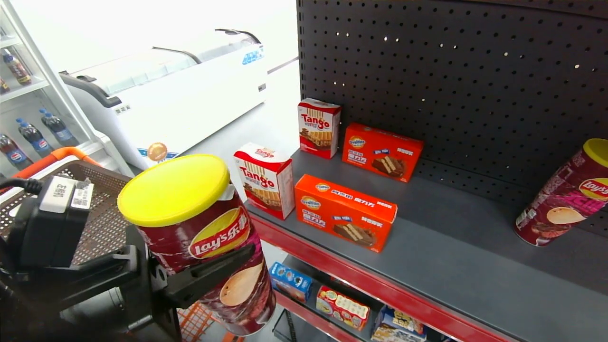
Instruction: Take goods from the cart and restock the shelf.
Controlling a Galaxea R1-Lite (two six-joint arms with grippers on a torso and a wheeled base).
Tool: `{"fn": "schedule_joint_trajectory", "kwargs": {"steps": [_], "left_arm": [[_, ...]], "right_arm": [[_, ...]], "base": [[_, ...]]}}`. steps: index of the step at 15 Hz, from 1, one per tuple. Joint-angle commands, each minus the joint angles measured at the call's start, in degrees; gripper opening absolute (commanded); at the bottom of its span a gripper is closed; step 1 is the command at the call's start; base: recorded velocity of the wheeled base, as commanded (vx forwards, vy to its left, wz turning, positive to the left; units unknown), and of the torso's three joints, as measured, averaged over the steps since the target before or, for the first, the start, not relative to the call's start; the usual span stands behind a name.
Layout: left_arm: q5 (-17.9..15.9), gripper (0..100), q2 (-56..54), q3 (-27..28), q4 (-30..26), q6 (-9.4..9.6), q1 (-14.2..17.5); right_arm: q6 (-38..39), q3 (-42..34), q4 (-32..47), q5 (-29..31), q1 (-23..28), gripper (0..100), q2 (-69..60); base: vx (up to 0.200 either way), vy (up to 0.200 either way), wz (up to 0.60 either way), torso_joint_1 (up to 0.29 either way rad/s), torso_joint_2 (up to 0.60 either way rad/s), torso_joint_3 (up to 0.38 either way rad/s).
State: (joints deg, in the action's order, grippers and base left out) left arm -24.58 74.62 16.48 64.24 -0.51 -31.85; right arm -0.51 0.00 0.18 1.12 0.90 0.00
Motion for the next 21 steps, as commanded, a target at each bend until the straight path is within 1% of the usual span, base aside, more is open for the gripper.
{"fn": "schedule_joint_trajectory", "kwargs": {"steps": [1, 5, 6, 8, 12, 18, 19, 21], "left_arm": [[-0.12, 0, 0.35, 0.74, 0.0, -0.02, -0.31], [-1.97, 0, 1.32, 2.59, 0.0, -0.02, -0.67], [-2.67, 0, 1.49, 2.68, 0.0, -0.02, -1.19], [-2.67, 0, 1.93, 2.77, 0.0, 0.07, -1.9], [-2.67, 0, 2.99, 2.94, 0.18, 0.07, -1.54], [-2.49, 0, 3.08, 3.12, 0.09, -0.02, -0.93], [-2.58, 0, 3.25, 4.08, 0.0, -0.02, -0.23], [-2.49, 0, 3.25, 4.88, -0.08, 0.25, -0.23]], "right_arm": [[-0.02, 0.0, -0.01, 0.02, -0.02, 100, 0.0], [-0.02, 0.0, -0.01, 0.02, -0.02, 100, 0.0], [-0.02, 0.0, -0.01, 0.02, -0.02, 100, 0.0], [-0.1, 0.0, -0.01, 0.02, -0.02, 100, 0.0], [-0.19, 0.0, -0.01, 0.02, -0.02, 100, 0.0], [-0.19, 0.0, -0.01, 0.02, -0.02, 100, 0.0], [-0.19, 0.0, -0.01, 0.02, -0.02, 100, 0.0], [-0.19, 0.0, -0.01, 0.02, -0.02, 100, 0.0]], "base": [[0.0, 0.0, -0.6, 0.002, 0.0, 0.002], [0.0, 0.0, -0.6, -0.002, 0.0, 0.005], [0.0, 0.0, -0.6, 0.002, 0.0, -0.002], [0.0, 0.0, -0.6, 0.0, 0.0, 0.002], [0.0, 0.0, -0.6, 0.006, 0.0, 0.004], [0.0, 0.0, 0.0, 0.0, 0.0, 0.0], [0.0, 0.0, 0.0, 0.0, 0.0, 0.0], [0.0, 0.0, 0.0, 0.0, 0.0, 0.0]]}}
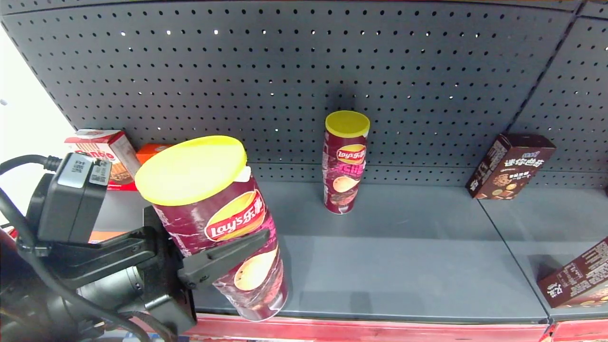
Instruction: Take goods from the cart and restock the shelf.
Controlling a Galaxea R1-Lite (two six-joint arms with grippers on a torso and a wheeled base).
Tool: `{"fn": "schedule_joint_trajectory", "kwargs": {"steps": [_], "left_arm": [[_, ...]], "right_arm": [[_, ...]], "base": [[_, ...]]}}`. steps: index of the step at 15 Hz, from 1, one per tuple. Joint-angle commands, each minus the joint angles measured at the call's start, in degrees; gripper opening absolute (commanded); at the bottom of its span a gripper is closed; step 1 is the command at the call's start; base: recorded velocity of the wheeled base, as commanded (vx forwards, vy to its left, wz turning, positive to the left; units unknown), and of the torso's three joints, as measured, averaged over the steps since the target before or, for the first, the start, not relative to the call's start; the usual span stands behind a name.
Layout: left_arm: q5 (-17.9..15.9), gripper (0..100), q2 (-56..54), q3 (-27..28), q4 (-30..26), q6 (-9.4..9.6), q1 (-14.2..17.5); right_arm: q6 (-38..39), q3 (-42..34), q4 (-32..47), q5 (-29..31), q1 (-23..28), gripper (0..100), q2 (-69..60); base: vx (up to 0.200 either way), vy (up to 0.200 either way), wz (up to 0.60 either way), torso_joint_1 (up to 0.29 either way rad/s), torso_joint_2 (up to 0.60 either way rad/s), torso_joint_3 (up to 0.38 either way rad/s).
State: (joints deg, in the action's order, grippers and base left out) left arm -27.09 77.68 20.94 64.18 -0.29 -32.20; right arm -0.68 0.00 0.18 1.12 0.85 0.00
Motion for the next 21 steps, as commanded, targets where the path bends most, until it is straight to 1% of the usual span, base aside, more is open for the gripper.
{"fn": "schedule_joint_trajectory", "kwargs": {"steps": [1, 4, 5, 6, 7, 9, 10, 11, 12, 13, 14, 16, 18, 20, 21], "left_arm": [[0.02, 0, 0.02, 0.33, -0.02, 0.03, 0.2], [0.37, 0, 0.98, 0.24, -0.11, -0.23, 0.38], [0.28, 0, 1.34, 0.06, -0.11, -0.23, 1.52], [0.11, 0, 2.21, 0.24, 0.06, -0.06, 3.46], [0.02, 0, 3.27, 0.33, 0.68, 0.03, 4.51], [0.02, 0, 3.18, 0.5, 0.59, -0.23, 5.3], [-0.07, 0, 3.18, 0.59, 0.59, -0.32, 5.65], [-0.07, 0, 3.44, 0.85, 0.68, -0.32, 5.74], [-0.16, 0, 3.53, 0.68, 0.68, -0.23, 5.65], [-0.16, 0, 3.71, 0.94, 0.68, -0.23, 5.74], [-0.16, 0, 3.8, 1.12, 0.68, -0.23, 5.74], [-0.16, 0, 3.97, 1.47, 0.77, -0.32, 5.92], [-0.16, 0, 4.68, 1.64, 0.77, -0.23, 5.92], [-0.16, 0, 4.94, 1.64, 0.94, -0.23, 5.92], [-0.16, 0, 5.47, 2.26, 0.94, -0.23, 5.92]], "right_arm": [[-0.02, 0.0, -0.01, 0.02, 0.03, 100, 0.0], [0.51, 0.0, 0.08, 0.11, 0.03, 100, 0.35], [0.77, 0.18, 0.26, 0.02, 0.64, 100, 2.2], [-0.02, 0.09, 0.08, -0.24, -0.33, 100, 3.96], [-1.69, 0.18, 0.08, -0.24, -1.56, 100, 3.6], [-2.31, 0.62, -0.18, -0.77, -1.2, 100, 3.25], [1.12, 12.57, 0.61, -1.56, -2.0, 100, 7.73], [9.21, 23.47, 1.93, -1.39, -4.11, 100, 21.62], [8.86, 25.31, 0.96, -1.65, -5.25, 100, 24.43], [8.15, 24.96, -0.8, -2.09, -6.57, 100, 26.02], [7.98, 25.05, -2.56, -2.7, -9.29, 100, 27.6], [6.92, 29.79, -1.85, -3.06, -13.42, 100, 32.34], [4.64, 36.39, -0.36, -4.11, -15.53, 100, 40.17], [2.79, 38.76, 0.34, -6.92, -18.87, 100, 44.12], [-1.43, 40.25, 2.81, -7.01, -19.05, 100, 46.93]], "base": [[0.0, 0.0, 0.0, 0.0, 0.0, 0.0], [0.0, 0.0, 0.0, 0.0, 0.0, 0.0], [0.0, 0.0, 0.0, 0.0, 0.0, 0.0], [0.0, 0.0, 0.0, 0.0, 0.0, 0.0], [0.0, 0.0, 0.0, 0.0, 0.0, 0.0], [0.0, 0.0, 0.0, 0.0, 0.0, 0.0], [0.0, 0.0, 0.0, 0.0, 0.0, 0.0], [0.0, 0.0, 0.0, 0.0, 0.0, 0.0], [0.0, 0.0, 0.0, 0.0, 0.0, 0.0], [0.0, 0.0, 0.0, 0.0, 0.0, 0.0], [0.0, 0.0, 0.0, 0.0, 0.0, 0.0], [0.0, 0.0, 0.0, 0.0, 0.0, 0.0], [0.0, 0.0, 0.0, 0.0, 0.0, 0.0], [0.0, 0.0, 0.0, 0.0, 0.0, 0.0], [0.0, 0.0, 0.0, 0.0, 0.0, 0.0]]}}
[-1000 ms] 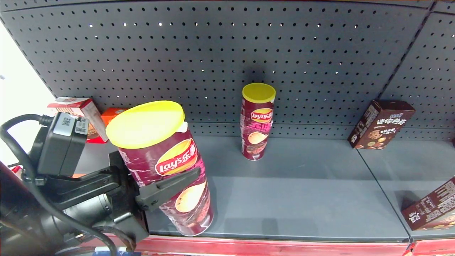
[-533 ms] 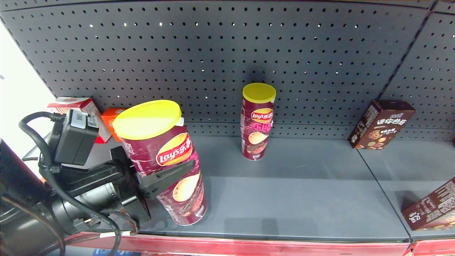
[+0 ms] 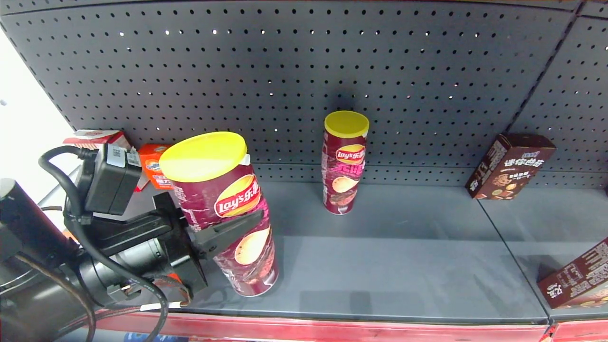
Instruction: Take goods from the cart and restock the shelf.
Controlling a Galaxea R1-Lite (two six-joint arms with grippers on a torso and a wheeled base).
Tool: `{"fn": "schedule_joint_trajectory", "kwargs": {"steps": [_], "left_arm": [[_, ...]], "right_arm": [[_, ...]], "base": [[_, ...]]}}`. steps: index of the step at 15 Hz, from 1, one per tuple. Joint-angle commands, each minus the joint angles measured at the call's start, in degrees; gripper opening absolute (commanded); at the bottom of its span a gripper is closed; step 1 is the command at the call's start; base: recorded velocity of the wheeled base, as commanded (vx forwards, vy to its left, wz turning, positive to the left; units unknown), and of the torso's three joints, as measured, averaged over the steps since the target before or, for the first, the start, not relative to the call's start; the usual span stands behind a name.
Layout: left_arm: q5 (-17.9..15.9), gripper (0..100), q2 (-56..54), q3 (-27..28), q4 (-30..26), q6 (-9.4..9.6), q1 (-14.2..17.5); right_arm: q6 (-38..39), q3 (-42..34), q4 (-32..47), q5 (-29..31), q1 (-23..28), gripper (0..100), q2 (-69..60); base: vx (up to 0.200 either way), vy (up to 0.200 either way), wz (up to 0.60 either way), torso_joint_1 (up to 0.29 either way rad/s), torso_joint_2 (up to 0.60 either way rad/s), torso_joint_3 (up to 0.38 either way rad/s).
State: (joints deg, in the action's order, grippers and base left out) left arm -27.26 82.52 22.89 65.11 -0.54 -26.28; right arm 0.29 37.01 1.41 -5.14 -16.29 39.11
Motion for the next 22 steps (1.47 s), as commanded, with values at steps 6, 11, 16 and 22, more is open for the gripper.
{"fn": "schedule_joint_trajectory", "kwargs": {"steps": [6, 11, 16, 22], "left_arm": [[0.1, 0, 1.86, 0.57, 0.02, 0.18, 0.09], [0.19, 0, 2.21, 1.01, 0.1, 0.01, 0.09], [0.19, 0, 2.12, 0.92, 1.42, -0.08, 0.09], [0.19, 0, 2.21, 1.1, 1.51, -0.08, 0.09]], "right_arm": [[-7.59, 6.67, -9.15, -5.31, -1.99, 100, 23.03], [-13.04, 14.67, -13.19, -16.21, -0.59, 100, 35.34], [-22.35, 26.27, -13.54, -32.74, -0.24, 100, 47.38], [-22.7, 28.47, -24.0, -38.8, -0.5, 100, 55.55]], "base": [[0.0, 0.0, 0.0, 0.0, 0.0, 0.0], [0.0, 0.0, 0.0, 0.0, 0.0, 0.0], [0.0, 0.0, 0.0, 0.0, 0.0, 0.0], [0.0, 0.0, 0.0, 0.0, 0.0, 0.0]]}}
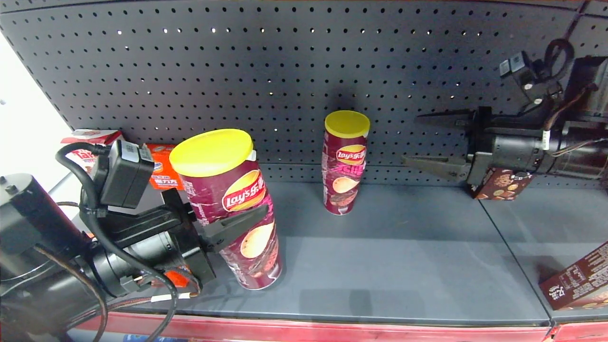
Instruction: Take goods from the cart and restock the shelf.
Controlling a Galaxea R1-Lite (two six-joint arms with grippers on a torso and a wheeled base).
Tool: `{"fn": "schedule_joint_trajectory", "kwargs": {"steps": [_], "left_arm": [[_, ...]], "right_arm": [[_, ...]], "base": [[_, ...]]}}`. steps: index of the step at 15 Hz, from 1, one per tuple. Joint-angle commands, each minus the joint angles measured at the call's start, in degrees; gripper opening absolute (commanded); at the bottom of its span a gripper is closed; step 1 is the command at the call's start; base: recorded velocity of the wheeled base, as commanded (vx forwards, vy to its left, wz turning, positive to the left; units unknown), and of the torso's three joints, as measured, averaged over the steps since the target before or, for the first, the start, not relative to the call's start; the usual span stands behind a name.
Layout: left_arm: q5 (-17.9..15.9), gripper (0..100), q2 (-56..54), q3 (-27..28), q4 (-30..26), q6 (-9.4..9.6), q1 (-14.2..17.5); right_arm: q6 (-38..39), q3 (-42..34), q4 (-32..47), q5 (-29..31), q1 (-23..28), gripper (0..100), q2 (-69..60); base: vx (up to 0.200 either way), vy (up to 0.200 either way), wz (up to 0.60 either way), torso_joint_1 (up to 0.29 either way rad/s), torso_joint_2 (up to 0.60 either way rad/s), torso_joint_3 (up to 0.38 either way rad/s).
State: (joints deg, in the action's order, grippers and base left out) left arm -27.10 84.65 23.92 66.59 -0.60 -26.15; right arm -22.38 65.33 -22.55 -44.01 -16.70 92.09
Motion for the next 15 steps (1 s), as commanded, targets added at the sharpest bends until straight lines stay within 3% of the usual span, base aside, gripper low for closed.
{"fn": "schedule_joint_trajectory", "kwargs": {"steps": [1, 15], "left_arm": [[-0.06, 0, 0.16, 0.16, 0.04, -0.02, -0.04], [0.03, 0, 0.87, 0.43, 0.21, -0.02, -0.04]], "right_arm": [[0.06, 0.32, -0.12, 0.24, -0.26, 100, 3.54], [2.78, 6.04, -1.09, -0.11, -6.77, 100, 17.78]], "base": [[0.0, 0.0, 0.0, 0.0, 0.0, 0.0], [0.0, 0.0, 0.0, 0.0, 0.0, 0.0]]}}
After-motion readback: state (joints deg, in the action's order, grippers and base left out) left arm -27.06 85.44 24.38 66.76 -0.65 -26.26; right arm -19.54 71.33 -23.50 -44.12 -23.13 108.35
